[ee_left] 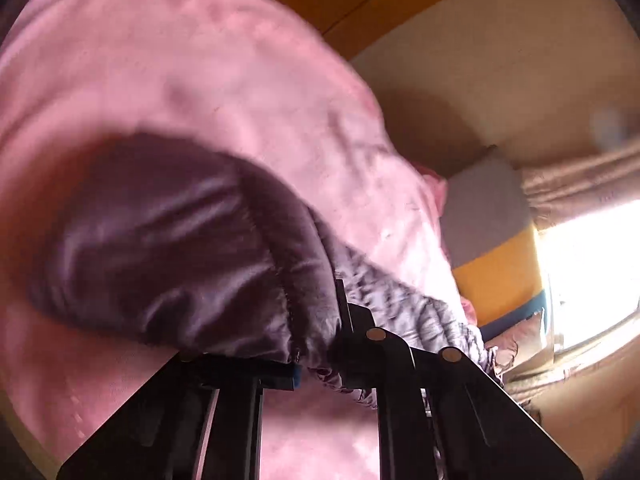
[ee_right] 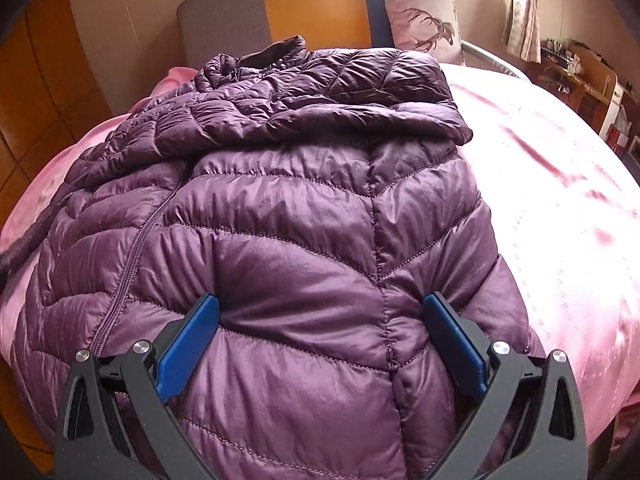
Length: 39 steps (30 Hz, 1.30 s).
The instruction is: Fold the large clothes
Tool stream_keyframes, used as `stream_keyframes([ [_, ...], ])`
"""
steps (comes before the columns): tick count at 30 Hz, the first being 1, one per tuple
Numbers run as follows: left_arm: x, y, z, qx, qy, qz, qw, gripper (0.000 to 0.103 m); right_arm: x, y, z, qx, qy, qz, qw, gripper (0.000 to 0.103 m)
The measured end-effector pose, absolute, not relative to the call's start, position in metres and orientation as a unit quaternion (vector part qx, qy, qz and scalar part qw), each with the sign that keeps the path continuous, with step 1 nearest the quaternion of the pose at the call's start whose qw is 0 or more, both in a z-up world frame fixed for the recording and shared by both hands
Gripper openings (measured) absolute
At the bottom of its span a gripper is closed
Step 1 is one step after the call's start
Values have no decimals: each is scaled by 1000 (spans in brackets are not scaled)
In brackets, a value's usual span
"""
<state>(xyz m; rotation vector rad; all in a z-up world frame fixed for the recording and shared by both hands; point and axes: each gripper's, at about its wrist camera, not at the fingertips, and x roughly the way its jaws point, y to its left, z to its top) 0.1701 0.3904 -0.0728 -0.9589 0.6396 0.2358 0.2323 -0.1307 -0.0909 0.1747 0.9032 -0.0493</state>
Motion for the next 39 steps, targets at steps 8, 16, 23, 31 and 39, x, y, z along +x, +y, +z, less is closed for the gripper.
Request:
stream_keyframes([
  [8, 198, 287, 27, -306, 246, -22, 919, 12, 232, -130, -92, 88, 431, -26, 898, 101],
  [16, 225, 96, 31, -173, 296, -216, 914, 12, 229, -135, -91, 103, 425, -18, 899, 101],
  [23, 222, -8, -42, -102, 404, -269, 868, 67, 228, -139, -90, 112, 423, -3, 899, 101],
  [31, 203, 17, -48, -125, 407, -257, 867, 69, 226, -146, -81, 144, 422, 13, 895, 100],
  [39, 178, 41, -56, -102, 392, -206, 891, 71, 237, -130, -52, 208, 405, 91, 886, 94],
])
